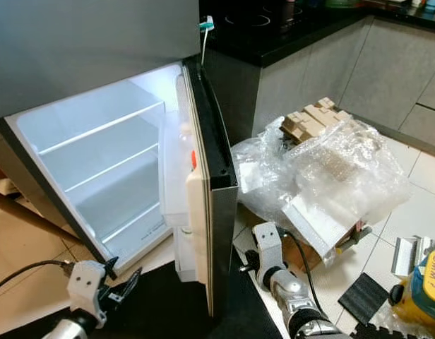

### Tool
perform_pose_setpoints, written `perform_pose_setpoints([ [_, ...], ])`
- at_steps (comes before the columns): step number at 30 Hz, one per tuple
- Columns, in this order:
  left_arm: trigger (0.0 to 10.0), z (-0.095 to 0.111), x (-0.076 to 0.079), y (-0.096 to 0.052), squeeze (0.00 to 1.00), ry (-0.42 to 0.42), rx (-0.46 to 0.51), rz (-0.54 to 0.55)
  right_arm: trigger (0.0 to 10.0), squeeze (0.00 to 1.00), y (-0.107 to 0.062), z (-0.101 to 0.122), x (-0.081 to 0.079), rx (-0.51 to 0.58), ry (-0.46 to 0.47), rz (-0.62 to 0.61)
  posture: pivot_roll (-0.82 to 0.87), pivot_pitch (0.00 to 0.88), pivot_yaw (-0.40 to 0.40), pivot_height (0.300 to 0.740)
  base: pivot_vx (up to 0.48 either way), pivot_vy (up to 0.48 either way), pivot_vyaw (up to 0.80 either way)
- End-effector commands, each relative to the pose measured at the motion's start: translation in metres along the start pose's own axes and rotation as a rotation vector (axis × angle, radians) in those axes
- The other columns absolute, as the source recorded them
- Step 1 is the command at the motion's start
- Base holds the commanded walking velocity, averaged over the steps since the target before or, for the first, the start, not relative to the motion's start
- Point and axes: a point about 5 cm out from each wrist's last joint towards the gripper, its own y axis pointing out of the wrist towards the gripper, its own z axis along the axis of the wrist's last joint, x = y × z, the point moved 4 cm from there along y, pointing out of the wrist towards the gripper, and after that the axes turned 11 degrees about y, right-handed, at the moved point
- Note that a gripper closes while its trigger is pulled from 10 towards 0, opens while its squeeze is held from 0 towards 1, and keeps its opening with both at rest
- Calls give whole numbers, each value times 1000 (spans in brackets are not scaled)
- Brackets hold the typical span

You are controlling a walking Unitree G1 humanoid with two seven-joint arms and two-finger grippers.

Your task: Restocking fridge

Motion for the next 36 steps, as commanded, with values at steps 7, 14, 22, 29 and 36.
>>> perform_pose_setpoints([
  [7, 10000, 21, 15, 6, 0, 15, 72, -111, 10000, 0, 8, 7, -28, 24, 21, 118, -72, 59, -43, 740, 0, 0, 0],
  [14, 10000, 32, 11, 9, 0, -8, 114, -96, 10000, 0, 17, 23, -55, 75, 14, 191, -71, 59, -43, 740, 0, 0, 0],
  [22, 10000, 21, 1, -2, 0, -3, 70, -24, 10000, 0, 26, 38, -89, 97, -16, 282, -73, 59, -47, 740, 0, 0, 0],
  [29, 10000, 0, -3, -23, 0, -30, -19, 45, 10000, 0, 24, 56, -200, 146, -54, 624, -59, 57, -51, 740, 0, 0, 0],
  [36, 10000, -9, 3, -33, 0, -47, -57, 65, 10000, 0, 23, 44, -203, 113, -68, 632, -48, 58, -63, 740, 0, 0, 0],
])
